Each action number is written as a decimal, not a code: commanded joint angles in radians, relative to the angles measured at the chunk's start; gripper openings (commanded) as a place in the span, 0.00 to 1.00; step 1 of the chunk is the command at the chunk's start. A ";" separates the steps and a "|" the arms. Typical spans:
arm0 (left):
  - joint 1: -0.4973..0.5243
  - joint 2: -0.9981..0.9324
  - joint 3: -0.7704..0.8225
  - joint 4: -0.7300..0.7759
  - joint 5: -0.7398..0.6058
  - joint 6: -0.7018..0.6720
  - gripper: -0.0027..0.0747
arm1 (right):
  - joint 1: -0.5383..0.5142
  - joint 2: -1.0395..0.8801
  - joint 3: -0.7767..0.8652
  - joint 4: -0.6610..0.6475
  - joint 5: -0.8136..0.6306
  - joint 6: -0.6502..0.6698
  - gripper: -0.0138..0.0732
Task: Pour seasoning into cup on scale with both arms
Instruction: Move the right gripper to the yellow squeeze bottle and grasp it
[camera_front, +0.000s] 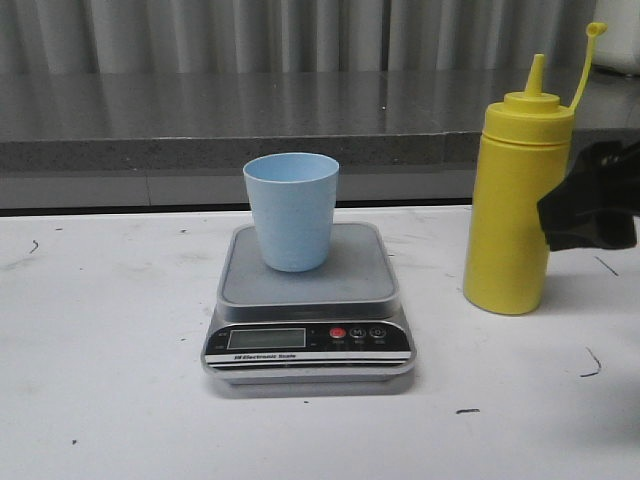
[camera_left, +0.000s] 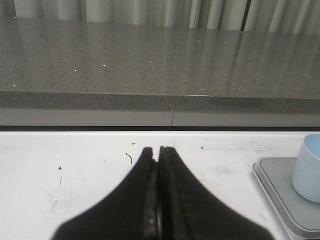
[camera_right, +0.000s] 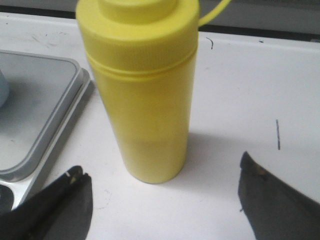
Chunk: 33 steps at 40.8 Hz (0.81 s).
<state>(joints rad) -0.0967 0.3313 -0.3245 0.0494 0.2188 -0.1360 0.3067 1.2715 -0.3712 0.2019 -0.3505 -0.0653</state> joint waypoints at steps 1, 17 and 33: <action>0.000 0.008 -0.026 -0.006 -0.092 -0.012 0.01 | 0.023 0.056 -0.019 -0.014 -0.170 0.015 0.86; 0.000 0.008 -0.026 -0.006 -0.092 -0.012 0.01 | 0.048 0.305 -0.044 -0.002 -0.449 0.074 0.86; 0.000 0.008 -0.026 -0.006 -0.092 -0.012 0.01 | 0.048 0.424 -0.171 -0.001 -0.467 0.074 0.86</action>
<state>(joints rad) -0.0967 0.3313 -0.3245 0.0494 0.2188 -0.1376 0.3532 1.7120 -0.5033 0.2061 -0.7320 0.0080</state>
